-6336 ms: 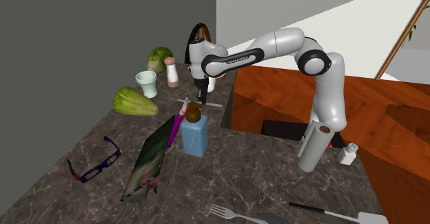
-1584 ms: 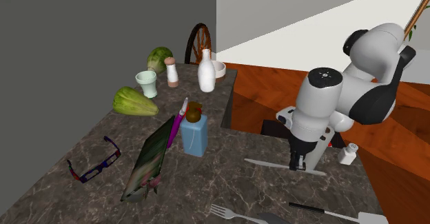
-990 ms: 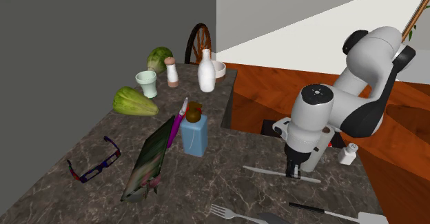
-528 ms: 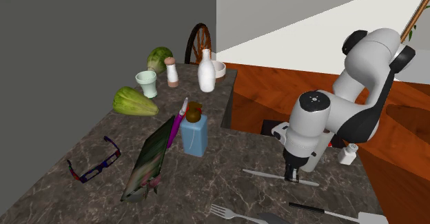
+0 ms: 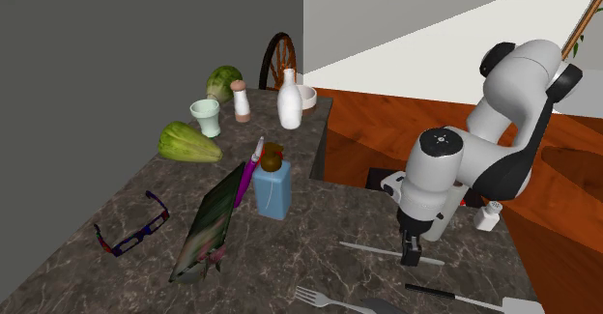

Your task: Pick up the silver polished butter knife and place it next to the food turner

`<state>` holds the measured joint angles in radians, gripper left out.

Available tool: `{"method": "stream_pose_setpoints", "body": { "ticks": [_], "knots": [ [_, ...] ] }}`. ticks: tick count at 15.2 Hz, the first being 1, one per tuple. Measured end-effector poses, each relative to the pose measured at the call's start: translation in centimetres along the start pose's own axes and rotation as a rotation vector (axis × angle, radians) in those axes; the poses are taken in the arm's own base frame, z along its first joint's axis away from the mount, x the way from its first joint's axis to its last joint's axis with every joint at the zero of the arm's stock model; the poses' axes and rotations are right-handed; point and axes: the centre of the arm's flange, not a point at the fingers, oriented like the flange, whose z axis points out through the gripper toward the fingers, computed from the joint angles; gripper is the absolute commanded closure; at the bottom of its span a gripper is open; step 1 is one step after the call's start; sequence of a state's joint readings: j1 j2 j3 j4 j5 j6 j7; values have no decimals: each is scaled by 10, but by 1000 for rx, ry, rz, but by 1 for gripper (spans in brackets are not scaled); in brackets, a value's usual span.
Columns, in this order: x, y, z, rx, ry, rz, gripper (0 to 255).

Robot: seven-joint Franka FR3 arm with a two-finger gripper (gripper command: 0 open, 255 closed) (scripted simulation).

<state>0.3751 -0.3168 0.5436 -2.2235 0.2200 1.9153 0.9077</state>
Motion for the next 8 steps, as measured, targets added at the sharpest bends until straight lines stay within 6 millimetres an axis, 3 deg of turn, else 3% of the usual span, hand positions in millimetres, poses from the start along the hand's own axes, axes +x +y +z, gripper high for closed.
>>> {"method": "stream_pose_setpoints", "body": {
  "ticks": [2, 6, 8],
  "knots": [
    [0, 0, 0, 0, 0, 0, 0],
    [1, 0, -39, 1, 1, 0, 0],
    [0, 0, -48, 1, 1, 0, 0]
  ]
}}
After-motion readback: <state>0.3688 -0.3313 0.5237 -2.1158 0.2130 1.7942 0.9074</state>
